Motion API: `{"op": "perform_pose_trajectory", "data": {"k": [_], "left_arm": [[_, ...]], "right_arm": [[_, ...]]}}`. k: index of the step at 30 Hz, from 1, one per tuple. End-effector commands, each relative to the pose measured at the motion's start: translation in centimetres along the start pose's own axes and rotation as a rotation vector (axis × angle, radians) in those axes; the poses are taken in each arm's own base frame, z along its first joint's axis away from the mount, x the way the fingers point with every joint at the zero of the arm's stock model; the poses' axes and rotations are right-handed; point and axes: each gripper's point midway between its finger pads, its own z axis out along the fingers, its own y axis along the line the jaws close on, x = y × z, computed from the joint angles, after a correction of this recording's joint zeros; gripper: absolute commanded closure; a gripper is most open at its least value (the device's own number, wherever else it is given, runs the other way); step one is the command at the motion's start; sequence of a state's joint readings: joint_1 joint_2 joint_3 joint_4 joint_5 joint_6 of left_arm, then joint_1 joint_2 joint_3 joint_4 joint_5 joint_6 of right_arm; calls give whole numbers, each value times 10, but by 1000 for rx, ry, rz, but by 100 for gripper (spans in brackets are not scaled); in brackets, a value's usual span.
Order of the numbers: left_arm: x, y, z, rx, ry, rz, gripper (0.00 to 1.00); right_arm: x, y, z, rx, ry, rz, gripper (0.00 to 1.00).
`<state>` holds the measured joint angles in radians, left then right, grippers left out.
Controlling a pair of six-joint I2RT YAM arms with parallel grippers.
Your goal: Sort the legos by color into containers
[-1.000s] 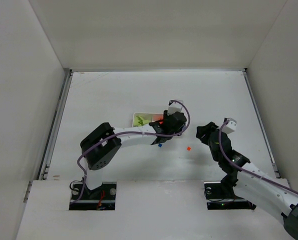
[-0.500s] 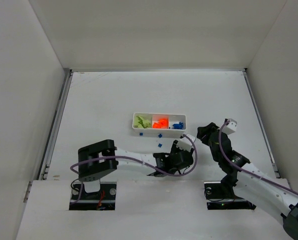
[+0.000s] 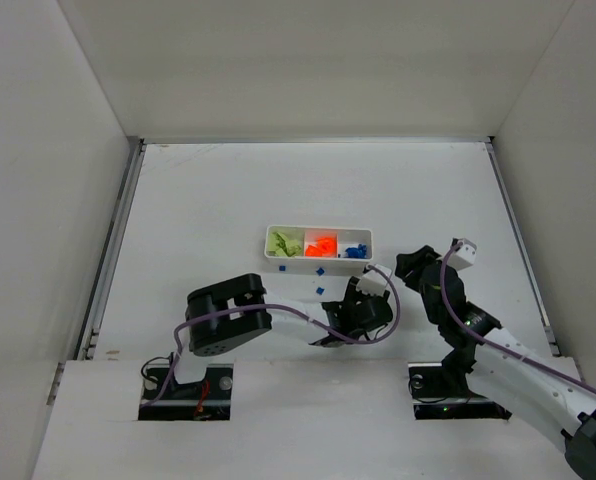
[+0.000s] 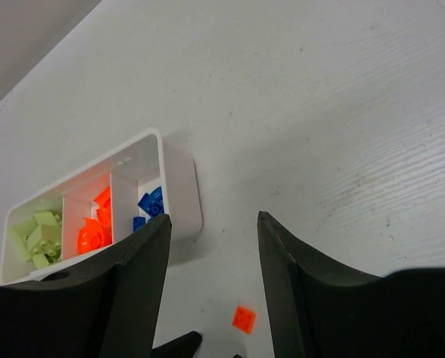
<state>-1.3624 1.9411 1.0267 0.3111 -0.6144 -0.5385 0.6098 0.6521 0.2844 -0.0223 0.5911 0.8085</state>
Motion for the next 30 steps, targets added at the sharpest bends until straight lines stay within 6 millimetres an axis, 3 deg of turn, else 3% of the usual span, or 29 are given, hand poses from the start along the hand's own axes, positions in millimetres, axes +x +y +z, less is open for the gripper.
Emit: {"op": "perform_pose_trajectory", "data": {"k": [1,12,25,30], "left_arm": [[-19,-7,8,6,-40,-41,56],[-15,-24,20,48,-12,-39,57],[-9,-21,26,33,0,-22,80],[-7,-8,19,-2,-13,6,87]], "right_arm": [[-6,5,0,-19,-20,28,44],[-5,5,1,-20,-19,28,44],[-8,5,-1,-27,-29,40,44],[-11,3,-2,-26,-40,53,44]]}}
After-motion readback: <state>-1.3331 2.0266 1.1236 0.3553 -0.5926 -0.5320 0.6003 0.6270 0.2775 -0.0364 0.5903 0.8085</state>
